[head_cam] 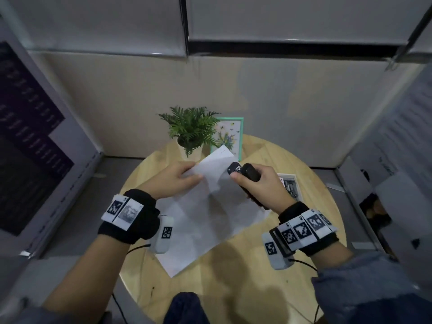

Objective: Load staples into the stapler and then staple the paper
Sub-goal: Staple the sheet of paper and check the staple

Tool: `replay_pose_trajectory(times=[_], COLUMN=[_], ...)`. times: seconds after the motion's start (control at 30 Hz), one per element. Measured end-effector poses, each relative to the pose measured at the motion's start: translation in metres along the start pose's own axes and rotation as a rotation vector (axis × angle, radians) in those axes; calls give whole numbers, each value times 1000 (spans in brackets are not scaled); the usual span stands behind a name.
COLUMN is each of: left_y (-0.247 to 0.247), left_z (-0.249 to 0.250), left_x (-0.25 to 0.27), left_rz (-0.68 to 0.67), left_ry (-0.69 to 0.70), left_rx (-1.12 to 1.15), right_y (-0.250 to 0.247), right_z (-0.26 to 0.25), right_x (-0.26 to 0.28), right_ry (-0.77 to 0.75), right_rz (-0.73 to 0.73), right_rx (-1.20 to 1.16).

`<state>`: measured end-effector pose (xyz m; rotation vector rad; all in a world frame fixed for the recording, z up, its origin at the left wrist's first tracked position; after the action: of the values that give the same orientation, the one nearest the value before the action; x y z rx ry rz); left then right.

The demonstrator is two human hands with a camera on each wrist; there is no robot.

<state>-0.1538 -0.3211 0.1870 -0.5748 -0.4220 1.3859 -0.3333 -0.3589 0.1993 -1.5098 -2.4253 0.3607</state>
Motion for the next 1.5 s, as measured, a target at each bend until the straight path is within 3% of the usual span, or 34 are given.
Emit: replay_pose_trajectory(times=[0.17,0.3,0.47,0.63,0.8,1.0,1.5], left_y=[-9,-9,-14,-8,-1,1,9], left_z=[61,73,82,92,95,99,94], left_x=[-5,-5,-4,-7,-6,-3,-9], left_rz=[207,257,238,139,88,83,34], left_ry=[96,114,164,188,173,163,105], left_rx=[-115,-162,-87,-103,-127,-277,-279], right_y=[-7,-7,-47,-55,-33,-21,-13], right_z=[-2,2,-9,-12,-12,-19,-18], right_x=[14,24,32,21,17,18,14], right_ry=[-8,7,-28,-126,-126,-145,-140], right_rz=[74,-24,7,41,-39,-27,25], right_rx=[-72,-113,-88,412,472,472,545])
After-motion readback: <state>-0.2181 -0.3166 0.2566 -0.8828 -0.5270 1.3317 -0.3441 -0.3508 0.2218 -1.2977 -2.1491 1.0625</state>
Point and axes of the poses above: each hand's wrist, its own x-axis away from the middle knuckle, its own y-axis out of the palm, z = x × y, the point moved 10 cm from there along -x, towards the middle knuckle, and after that the axes turned 7 degrees about y, right-handed, at the moved point
